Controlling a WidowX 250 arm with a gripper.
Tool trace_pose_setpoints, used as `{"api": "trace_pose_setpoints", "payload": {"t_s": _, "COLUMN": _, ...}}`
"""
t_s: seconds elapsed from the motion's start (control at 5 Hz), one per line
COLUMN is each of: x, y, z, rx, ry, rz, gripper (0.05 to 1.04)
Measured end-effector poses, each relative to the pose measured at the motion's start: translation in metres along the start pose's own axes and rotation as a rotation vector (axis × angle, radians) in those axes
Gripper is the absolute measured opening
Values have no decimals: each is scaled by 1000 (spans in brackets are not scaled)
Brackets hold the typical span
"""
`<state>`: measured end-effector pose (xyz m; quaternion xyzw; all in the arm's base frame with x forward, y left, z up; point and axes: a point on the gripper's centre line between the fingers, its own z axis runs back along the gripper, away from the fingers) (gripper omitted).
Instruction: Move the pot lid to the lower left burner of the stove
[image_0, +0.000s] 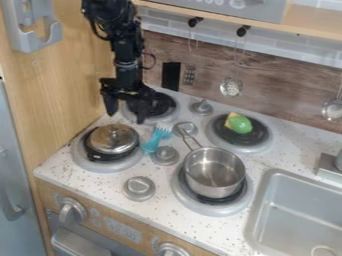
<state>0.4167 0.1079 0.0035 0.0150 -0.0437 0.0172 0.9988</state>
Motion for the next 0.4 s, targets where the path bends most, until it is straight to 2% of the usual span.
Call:
{"api": "trace_pose_setpoints", "payload": {"t_s": 0.2, "x": -1, "y": -25, "z": 10, "rx": -13, "ry": 12, "rz": -73, "gripper": 999}}
{"api": "trace_pose_setpoints", "payload": {"t_s": 0.4, "x": -4, "y": -31, "z": 13, "rx": 4, "ry": 25, "rz": -117, "gripper": 999}}
